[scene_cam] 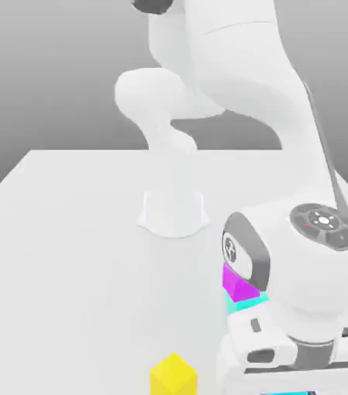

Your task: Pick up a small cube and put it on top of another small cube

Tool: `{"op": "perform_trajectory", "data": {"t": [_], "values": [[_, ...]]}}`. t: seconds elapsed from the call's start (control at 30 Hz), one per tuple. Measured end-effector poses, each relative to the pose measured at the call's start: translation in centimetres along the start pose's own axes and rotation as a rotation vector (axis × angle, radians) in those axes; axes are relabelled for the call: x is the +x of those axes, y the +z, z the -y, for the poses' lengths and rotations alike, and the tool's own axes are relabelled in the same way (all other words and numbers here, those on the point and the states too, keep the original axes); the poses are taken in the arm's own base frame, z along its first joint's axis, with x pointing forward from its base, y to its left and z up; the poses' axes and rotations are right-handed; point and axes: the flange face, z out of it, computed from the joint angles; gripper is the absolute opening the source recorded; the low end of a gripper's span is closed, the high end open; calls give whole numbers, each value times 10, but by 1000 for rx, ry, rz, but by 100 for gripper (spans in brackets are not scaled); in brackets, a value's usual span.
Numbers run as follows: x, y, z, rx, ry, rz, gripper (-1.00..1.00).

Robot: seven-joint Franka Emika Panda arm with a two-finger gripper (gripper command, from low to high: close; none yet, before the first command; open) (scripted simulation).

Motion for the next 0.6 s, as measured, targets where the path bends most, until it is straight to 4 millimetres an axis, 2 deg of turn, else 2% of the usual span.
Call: {"op": "perform_trajectory", "data": {"t": [0.07, 0.1, 0.23, 0.4, 0.6], "values": [[0, 5, 0, 0, 0, 0, -100], [0, 0, 0, 0, 0, 0, -100], [-1, -50, 0, -1, -5, 0, -100], [-42, -99, -8, -16, -136, -12, -100], [-101, -145, -28, -27, -323, -19, -100]]}}
